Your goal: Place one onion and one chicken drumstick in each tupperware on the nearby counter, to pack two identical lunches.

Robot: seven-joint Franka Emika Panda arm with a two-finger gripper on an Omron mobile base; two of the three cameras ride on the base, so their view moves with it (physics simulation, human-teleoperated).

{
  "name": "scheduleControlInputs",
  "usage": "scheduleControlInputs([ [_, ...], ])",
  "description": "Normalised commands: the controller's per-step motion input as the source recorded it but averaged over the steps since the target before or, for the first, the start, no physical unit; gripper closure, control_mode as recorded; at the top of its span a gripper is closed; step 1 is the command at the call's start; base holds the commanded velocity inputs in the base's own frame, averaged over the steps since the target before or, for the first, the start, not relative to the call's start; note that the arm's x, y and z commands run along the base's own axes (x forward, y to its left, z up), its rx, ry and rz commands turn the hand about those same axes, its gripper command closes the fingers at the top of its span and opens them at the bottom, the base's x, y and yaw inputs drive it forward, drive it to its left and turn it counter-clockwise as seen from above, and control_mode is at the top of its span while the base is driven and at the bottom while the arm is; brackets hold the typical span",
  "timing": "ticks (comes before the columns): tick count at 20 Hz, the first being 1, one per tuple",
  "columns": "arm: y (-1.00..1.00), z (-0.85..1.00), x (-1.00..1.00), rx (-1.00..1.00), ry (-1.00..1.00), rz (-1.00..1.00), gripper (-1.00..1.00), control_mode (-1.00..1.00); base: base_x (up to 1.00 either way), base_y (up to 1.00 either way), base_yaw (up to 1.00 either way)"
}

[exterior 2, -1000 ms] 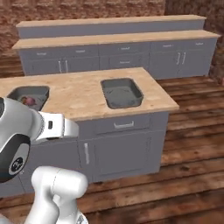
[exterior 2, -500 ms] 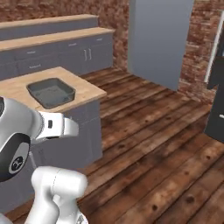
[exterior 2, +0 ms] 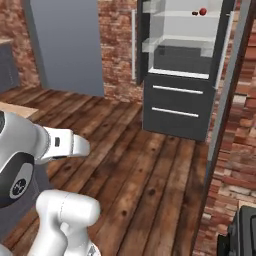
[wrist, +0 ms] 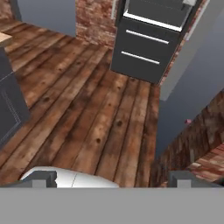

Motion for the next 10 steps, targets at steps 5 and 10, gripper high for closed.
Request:
scheduleControlInputs([
  [5, 0.0, 0.0, 0.0, 0.0, 0.0, 0.0, -1.0, 1.0, 0.19, 0.11, -0.63],
  [10, 0.0, 0.0, 0.0, 0.0, 0.0, 0.0, -1.0, 1.0, 0.8, 0.66, -0.28],
])
